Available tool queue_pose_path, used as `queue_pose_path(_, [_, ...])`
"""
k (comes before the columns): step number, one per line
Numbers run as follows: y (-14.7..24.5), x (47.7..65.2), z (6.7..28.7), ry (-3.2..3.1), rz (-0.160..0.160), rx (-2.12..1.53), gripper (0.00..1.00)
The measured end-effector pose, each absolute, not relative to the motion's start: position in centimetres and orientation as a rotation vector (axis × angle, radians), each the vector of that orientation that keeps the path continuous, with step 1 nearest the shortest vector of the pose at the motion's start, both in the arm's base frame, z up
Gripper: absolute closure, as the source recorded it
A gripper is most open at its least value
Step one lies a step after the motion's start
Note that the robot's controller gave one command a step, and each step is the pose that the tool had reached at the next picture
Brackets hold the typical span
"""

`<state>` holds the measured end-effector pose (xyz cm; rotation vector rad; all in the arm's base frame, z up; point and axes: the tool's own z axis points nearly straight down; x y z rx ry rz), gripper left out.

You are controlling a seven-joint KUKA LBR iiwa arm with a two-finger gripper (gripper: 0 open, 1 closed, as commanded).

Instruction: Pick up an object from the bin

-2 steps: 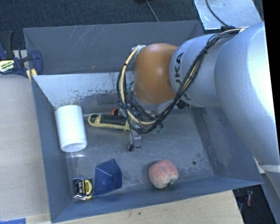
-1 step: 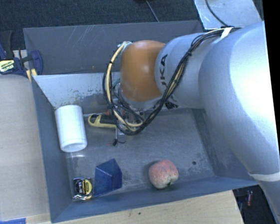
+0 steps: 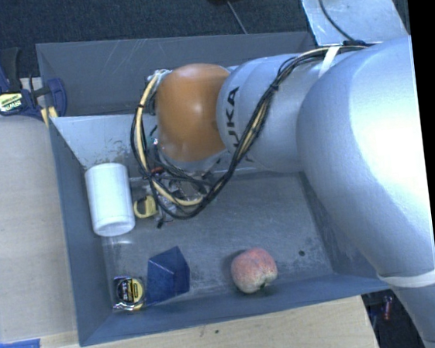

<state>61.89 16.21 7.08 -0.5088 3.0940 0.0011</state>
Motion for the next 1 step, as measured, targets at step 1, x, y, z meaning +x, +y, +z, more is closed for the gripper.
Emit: queue_pose_path(1, [16.21,61.89,7.08,3.094,0.001,-0.508,1.0])
